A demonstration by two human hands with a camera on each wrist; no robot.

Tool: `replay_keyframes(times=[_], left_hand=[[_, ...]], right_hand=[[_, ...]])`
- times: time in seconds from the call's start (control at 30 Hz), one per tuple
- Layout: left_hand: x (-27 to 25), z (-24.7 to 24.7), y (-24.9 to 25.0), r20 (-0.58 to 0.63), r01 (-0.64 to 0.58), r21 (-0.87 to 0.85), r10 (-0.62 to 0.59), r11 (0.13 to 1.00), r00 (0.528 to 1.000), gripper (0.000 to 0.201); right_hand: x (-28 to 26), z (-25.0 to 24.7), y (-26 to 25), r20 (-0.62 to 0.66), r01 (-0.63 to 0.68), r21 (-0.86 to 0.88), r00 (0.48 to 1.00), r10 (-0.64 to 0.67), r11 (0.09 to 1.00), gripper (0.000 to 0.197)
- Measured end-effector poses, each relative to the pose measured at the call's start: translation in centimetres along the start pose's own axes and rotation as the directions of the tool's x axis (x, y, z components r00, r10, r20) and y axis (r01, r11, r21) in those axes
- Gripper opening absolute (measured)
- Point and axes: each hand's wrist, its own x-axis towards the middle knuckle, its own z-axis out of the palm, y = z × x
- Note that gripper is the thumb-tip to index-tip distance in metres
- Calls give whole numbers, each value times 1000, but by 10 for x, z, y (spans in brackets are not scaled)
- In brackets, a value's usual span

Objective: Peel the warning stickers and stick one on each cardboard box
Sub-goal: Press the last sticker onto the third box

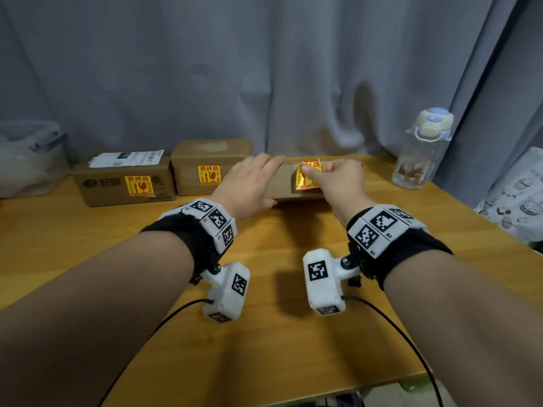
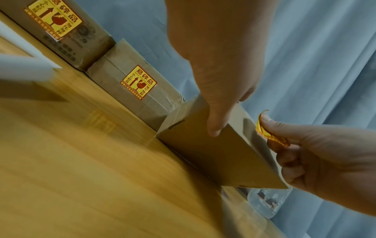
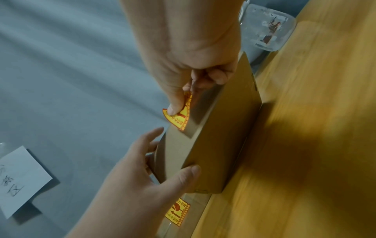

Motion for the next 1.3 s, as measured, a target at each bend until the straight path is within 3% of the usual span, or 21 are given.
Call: replay_keyframes(times=[0.13, 0.33, 0.73, 0.93, 1.3], left_hand=[[-1, -1, 0, 15, -12, 29, 12, 1000, 1000, 90], [-1, -2, -1, 26, -28, 64, 26, 998, 999, 90], [-1, 0, -3, 45, -59, 101, 55, 993, 997, 86], [-1, 2, -6, 62, -95, 164, 86, 982, 994, 76], [2, 0, -13, 52, -114, 102, 109, 988, 993, 75]], right_hand=[[1, 4, 3, -26, -3, -6, 1000, 3, 1000, 42], [2, 9, 2, -55, -27, -42, 998, 25, 999, 34], [3, 10, -6, -39, -1, -154, 999, -5, 988, 48], [2, 12, -5, -74, -23, -161, 997, 11, 987, 41], [0, 4, -5, -65, 31, -298, 996, -53, 954, 42]])
